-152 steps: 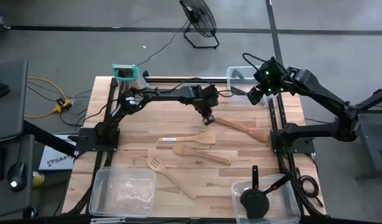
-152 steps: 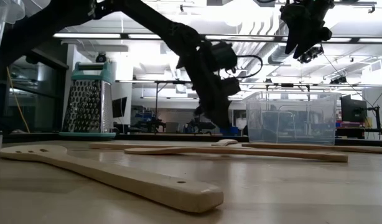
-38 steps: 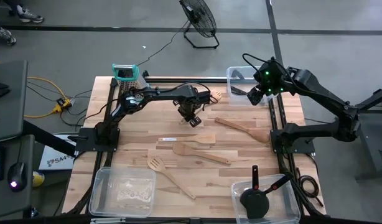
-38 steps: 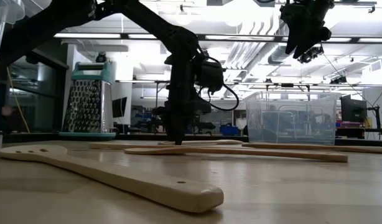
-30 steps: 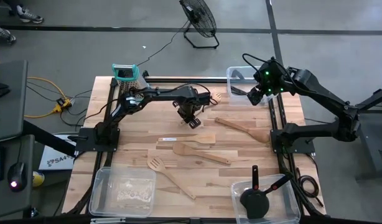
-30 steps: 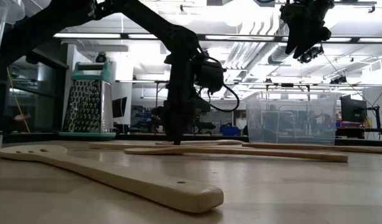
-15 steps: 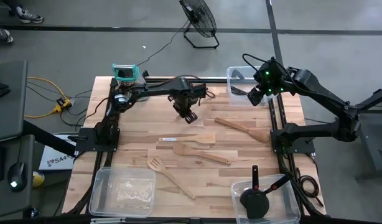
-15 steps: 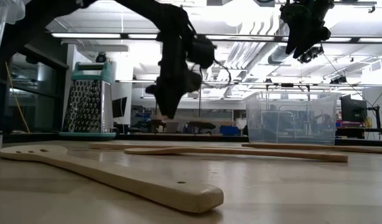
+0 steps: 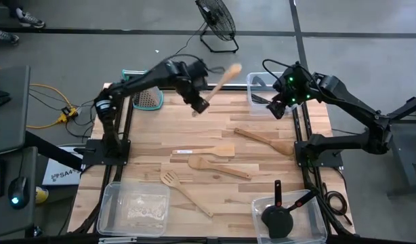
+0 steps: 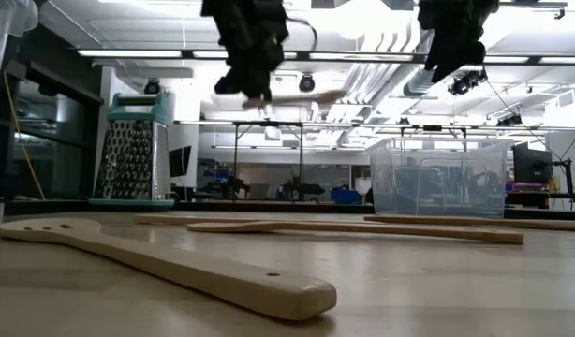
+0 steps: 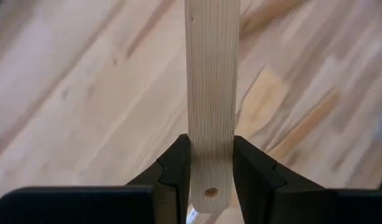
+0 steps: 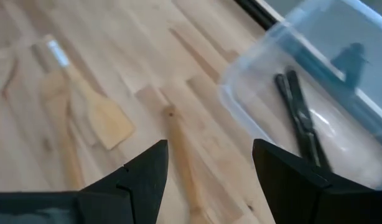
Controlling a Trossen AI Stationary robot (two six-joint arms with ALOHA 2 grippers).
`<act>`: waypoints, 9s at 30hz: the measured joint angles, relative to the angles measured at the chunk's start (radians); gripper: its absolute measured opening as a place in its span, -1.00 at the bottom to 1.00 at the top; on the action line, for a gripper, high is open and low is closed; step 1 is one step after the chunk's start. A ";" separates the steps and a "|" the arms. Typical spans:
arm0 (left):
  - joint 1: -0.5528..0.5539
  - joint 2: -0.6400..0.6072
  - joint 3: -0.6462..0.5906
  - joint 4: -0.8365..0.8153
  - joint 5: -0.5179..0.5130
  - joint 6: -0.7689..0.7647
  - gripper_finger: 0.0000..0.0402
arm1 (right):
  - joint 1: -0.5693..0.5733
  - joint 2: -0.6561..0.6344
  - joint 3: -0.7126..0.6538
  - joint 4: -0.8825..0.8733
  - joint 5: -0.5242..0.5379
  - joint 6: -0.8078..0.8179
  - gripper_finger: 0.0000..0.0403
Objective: Pick & Place Kitchen Items
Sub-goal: Put the light brown serving fork into the bottom left transparent bin, then put the light brown spatula into the bottom right transparent bin
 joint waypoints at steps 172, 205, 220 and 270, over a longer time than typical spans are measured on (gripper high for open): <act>-1.780 -0.323 -0.593 0.032 -0.511 -1.426 -0.57 | 0.573 -0.062 0.000 0.495 -0.202 0.295 0.12; -1.656 -0.473 -0.592 0.014 -0.462 -1.567 -0.04 | 0.573 -0.062 0.000 0.429 -0.214 0.264 0.12; -1.240 -0.693 -0.591 0.013 -0.474 -1.078 -0.04 | 0.573 -0.062 0.000 0.420 -0.209 0.244 0.12; -0.429 -0.249 -0.830 0.366 -0.268 0.317 0.31 | 0.440 -0.062 0.000 0.304 0.089 0.273 0.12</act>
